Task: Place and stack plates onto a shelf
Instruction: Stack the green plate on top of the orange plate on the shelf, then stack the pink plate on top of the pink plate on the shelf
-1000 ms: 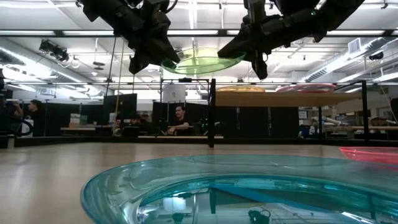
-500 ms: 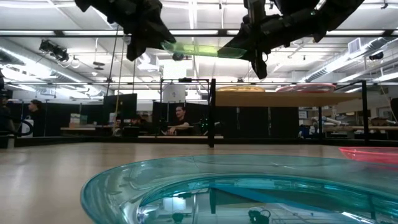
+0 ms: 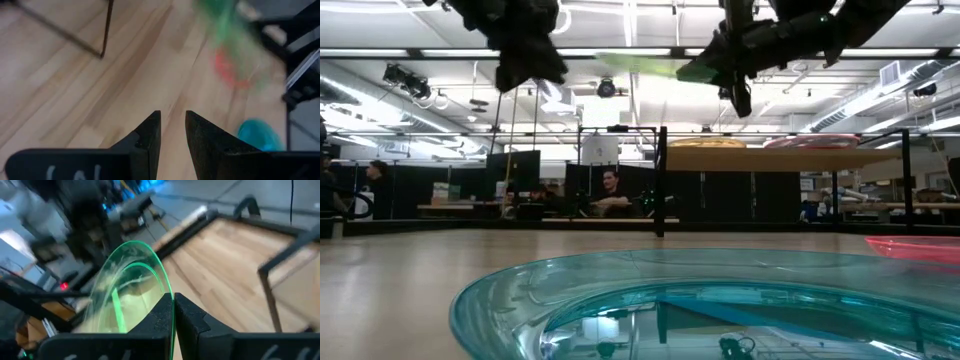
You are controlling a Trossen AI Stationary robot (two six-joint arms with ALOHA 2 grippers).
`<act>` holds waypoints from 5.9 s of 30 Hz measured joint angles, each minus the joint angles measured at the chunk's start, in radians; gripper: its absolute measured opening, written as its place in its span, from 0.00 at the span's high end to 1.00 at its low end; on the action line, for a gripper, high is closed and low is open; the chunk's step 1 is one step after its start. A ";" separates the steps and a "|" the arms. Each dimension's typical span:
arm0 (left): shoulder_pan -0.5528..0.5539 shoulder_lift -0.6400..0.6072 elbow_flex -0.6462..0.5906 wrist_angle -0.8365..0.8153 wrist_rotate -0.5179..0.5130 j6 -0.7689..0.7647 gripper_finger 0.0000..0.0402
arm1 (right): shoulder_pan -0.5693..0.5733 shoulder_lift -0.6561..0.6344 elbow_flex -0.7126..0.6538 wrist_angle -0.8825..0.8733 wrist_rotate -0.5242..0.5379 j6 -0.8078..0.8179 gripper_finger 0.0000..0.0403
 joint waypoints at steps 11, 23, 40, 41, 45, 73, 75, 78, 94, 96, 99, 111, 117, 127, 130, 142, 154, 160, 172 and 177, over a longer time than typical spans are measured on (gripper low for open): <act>-0.001 0.000 0.000 -0.047 -0.010 -0.004 0.76 | -0.130 -0.203 0.000 -0.024 0.015 -0.080 0.95; -0.047 0.000 0.000 -0.045 -0.036 -0.005 0.76 | -0.311 -0.295 0.000 -0.188 0.120 -0.164 0.95; -0.068 0.001 0.000 -0.045 -0.056 -0.005 0.76 | -0.431 -0.157 0.000 -0.207 0.121 -0.166 0.95; -0.068 0.001 0.000 -0.045 -0.056 -0.005 0.76 | -0.435 -0.152 0.000 -0.205 0.121 -0.166 0.95; -0.068 0.001 0.000 -0.045 -0.056 -0.005 0.76 | -0.453 -0.140 0.000 -0.208 0.121 -0.175 0.95; -0.068 0.001 0.000 -0.045 -0.055 -0.010 0.76 | -0.456 -0.135 0.000 -0.248 0.142 -0.191 0.95; -0.068 0.001 0.000 -0.045 -0.055 -0.010 0.76 | -0.456 -0.135 0.000 -0.248 0.159 -0.192 0.95; -0.068 0.001 0.000 -0.045 -0.055 -0.010 0.76 | -0.456 -0.135 0.000 -0.248 0.170 -0.192 0.95; -0.068 0.001 0.000 -0.045 -0.055 -0.010 0.76 | -0.456 -0.135 0.000 -0.253 0.172 -0.192 0.89; -0.068 0.001 0.000 -0.045 -0.055 -0.010 0.76 | -0.456 -0.135 0.000 -0.253 0.172 -0.192 0.86; -0.068 0.001 0.000 -0.045 -0.055 -0.010 0.76 | -0.456 -0.135 0.000 -0.253 0.172 -0.192 0.80; -0.068 0.001 0.000 -0.045 -0.055 -0.010 0.76 | -0.456 -0.137 0.000 -0.259 0.172 -0.211 0.66; -0.068 0.001 0.000 -0.045 -0.055 -0.010 0.76 | -0.456 -0.178 0.000 -0.259 0.118 -0.250 0.66; -0.068 0.001 0.000 -0.045 -0.055 -0.010 0.76 | -0.415 -0.275 0.000 -0.258 -0.193 -0.244 0.66; -0.068 0.001 0.000 -0.045 -0.055 -0.010 0.76 | -0.374 -0.296 0.000 -0.259 -0.272 -0.243 0.66; -0.068 0.001 0.000 -0.046 -0.055 -0.010 0.76 | -0.106 -0.314 0.000 -0.341 -0.380 -0.242 0.66; -0.068 0.001 0.000 -0.046 -0.055 -0.010 0.76 | 0.166 -0.313 0.000 -0.784 -0.360 -0.125 0.66; -0.068 0.001 0.000 -0.046 -0.055 -0.010 0.76 | 0.297 -0.313 0.000 -0.829 -0.239 -0.050 0.66; -0.068 0.001 0.000 -0.046 -0.055 -0.010 0.76 | 0.478 -0.310 0.000 -1.010 -0.032 -0.041 0.66; -0.068 0.001 0.000 -0.045 -0.055 -0.010 0.76 | 0.506 -0.278 0.000 -1.069 -0.010 -0.041 0.66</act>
